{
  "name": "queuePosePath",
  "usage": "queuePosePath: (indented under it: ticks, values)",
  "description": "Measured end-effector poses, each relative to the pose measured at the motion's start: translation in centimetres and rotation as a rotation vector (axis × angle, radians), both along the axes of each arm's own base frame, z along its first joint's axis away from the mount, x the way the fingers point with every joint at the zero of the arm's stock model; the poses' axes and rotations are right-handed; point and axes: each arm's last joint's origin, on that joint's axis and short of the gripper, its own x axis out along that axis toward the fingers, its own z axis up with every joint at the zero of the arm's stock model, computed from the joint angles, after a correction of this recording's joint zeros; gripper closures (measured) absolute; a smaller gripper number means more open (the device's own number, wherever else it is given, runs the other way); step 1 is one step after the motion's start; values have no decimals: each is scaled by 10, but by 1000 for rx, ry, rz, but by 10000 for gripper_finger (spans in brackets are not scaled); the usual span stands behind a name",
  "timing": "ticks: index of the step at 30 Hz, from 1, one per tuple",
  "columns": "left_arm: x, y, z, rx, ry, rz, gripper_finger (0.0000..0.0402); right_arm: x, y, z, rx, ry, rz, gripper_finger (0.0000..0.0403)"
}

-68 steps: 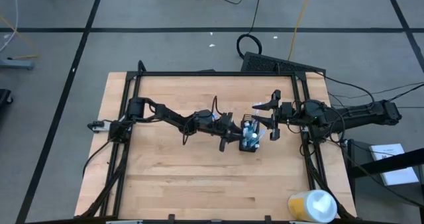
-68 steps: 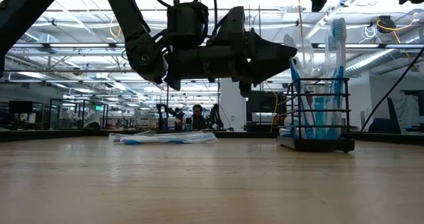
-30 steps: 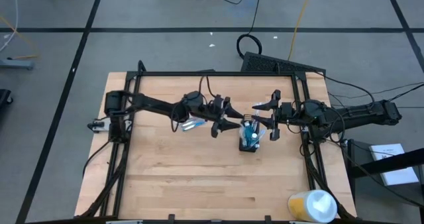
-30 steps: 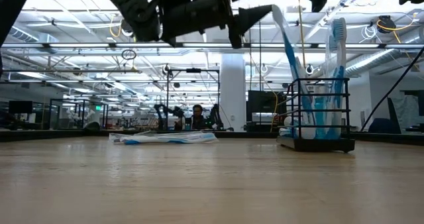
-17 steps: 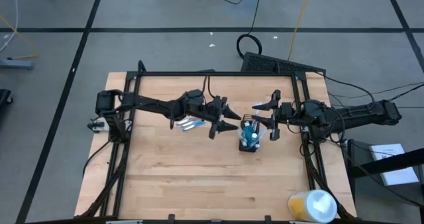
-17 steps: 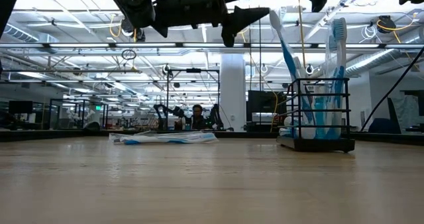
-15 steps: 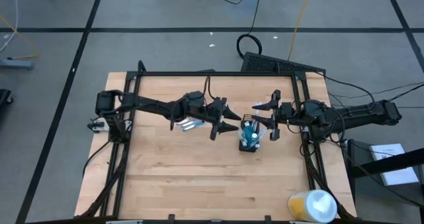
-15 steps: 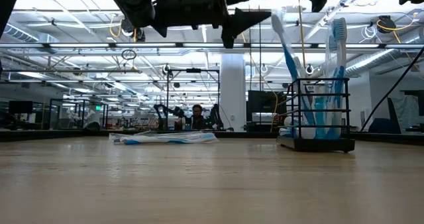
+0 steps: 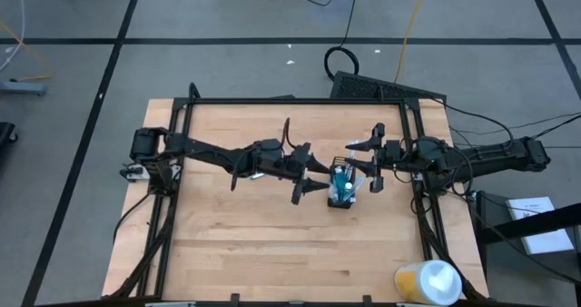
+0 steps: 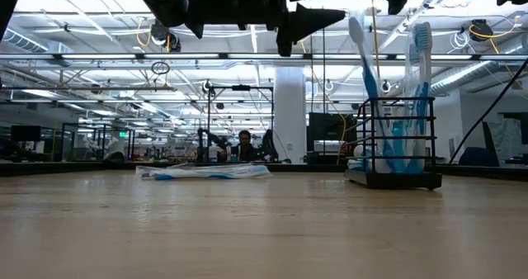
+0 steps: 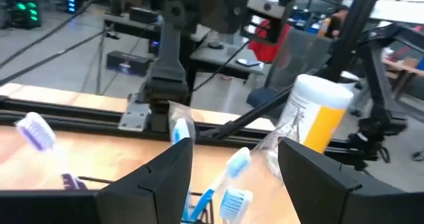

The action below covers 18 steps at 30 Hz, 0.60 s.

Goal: Pick & Place toothbrushing station
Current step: Put the blue toothbrush into the bottom section of the mesh organizer

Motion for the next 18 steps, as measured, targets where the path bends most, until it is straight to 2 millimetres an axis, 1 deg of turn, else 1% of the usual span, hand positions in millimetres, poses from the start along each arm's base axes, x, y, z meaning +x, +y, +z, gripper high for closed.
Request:
queuePosePath:
  ticks: [6, 11, 14, 18]
  values:
    - [0, 1, 0, 3, -1, 47, 174, 0, 0, 0, 1, -4, 0, 245]
    - [0, 10, 0, -29, 3, 157, 174, 0, 0, 0, 4, -4, 0, 245]
    - [4, 15, -8, -70, 21, 172, 174, 0, 0, 0, 4, -4, 0, 245]
    - [13, 15, -33, -90, 65, 172, 174, 0, 0, 1, 3, -9, -2, 245]
